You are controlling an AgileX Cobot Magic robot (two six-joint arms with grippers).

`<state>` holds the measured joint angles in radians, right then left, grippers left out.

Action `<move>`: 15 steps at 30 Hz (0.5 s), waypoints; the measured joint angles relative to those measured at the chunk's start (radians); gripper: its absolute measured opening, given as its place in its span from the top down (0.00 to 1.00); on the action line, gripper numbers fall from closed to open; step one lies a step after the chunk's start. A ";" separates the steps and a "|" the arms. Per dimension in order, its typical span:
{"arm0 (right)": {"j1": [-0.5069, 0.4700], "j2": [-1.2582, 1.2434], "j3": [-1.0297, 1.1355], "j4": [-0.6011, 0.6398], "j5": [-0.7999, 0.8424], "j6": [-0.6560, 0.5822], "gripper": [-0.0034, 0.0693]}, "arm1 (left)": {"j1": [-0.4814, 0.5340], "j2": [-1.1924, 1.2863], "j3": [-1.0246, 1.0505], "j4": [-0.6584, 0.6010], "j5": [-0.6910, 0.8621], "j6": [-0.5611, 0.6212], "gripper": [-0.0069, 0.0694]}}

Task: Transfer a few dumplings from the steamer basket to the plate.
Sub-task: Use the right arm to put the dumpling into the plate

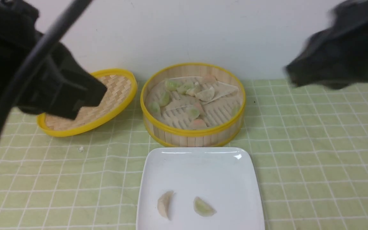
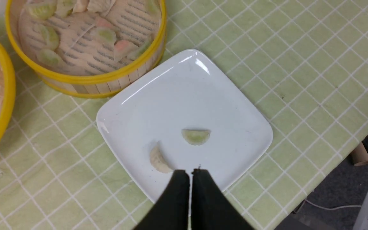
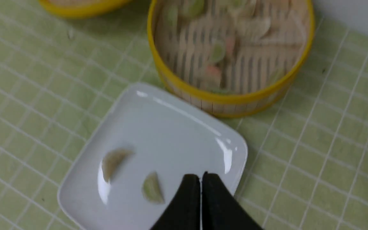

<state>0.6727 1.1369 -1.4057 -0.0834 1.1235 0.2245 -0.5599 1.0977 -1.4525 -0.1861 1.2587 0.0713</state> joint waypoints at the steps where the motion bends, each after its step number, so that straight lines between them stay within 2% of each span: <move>1: 0.000 -0.075 0.049 -0.002 -0.036 0.005 0.97 | 0.000 -0.018 0.021 0.000 -0.001 0.000 0.92; 3: 0.000 -0.197 0.143 -0.003 -0.118 0.010 0.97 | 0.000 -0.046 0.058 0.000 -0.015 0.001 0.92; 11: 0.000 -0.799 0.733 -0.083 -0.637 0.048 0.97 | 0.000 -0.119 0.223 0.000 -0.163 0.003 0.92; 15: 0.000 -1.024 0.918 -0.180 -0.747 0.139 0.97 | 0.000 -0.116 0.258 -0.008 -0.235 0.003 0.92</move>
<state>0.6727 0.1125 -0.4873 -0.2630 0.3764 0.3637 -0.5599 0.9821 -1.1942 -0.1940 1.0239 0.0746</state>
